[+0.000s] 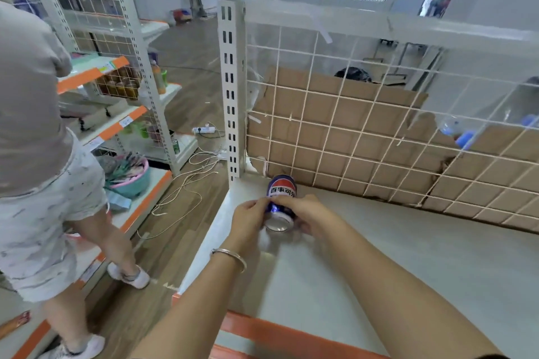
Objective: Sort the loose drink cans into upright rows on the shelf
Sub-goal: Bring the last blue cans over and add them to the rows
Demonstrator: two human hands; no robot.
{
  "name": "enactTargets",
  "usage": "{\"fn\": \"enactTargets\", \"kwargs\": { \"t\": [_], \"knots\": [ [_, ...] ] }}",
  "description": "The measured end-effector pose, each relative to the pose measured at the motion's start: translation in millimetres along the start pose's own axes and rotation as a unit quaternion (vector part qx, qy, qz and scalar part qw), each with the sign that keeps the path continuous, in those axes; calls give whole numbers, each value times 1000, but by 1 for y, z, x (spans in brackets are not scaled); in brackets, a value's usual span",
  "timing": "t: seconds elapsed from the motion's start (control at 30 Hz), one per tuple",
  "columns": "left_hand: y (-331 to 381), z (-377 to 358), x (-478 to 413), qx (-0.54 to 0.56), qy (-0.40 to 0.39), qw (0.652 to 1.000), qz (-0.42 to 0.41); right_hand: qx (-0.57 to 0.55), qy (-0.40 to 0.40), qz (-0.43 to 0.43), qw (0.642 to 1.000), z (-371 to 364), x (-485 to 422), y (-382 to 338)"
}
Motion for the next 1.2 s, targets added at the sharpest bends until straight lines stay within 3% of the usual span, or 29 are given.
{"fn": "enactTargets", "kwargs": {
  "t": [0.13,0.4,0.67,0.93,1.2],
  "knots": [
    [-10,-29,10,-8,-44,998,44,-30,31,-9,999,42,25,27],
    [-26,-163,88,-58,-213,975,42,-71,182,23,981,186,102,85],
    [-99,-323,219,-111,-375,919,48,-193,338,-15,921,336,231,210],
    [-185,-462,388,-109,-459,879,71,-190,467,-40,863,474,369,332],
    [-212,-542,458,-126,-488,861,71,-158,489,-38,857,559,417,380]
  ]
}}
Point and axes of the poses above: each hand's wrist, its own x-axis away from the middle knuckle, its own z-axis out of the back of the hand, y = z × x, the point moved 4 cm from there along -x, towards the middle knuckle, and after that the axes turned 9 degrees about x, right-handed, at the moved point
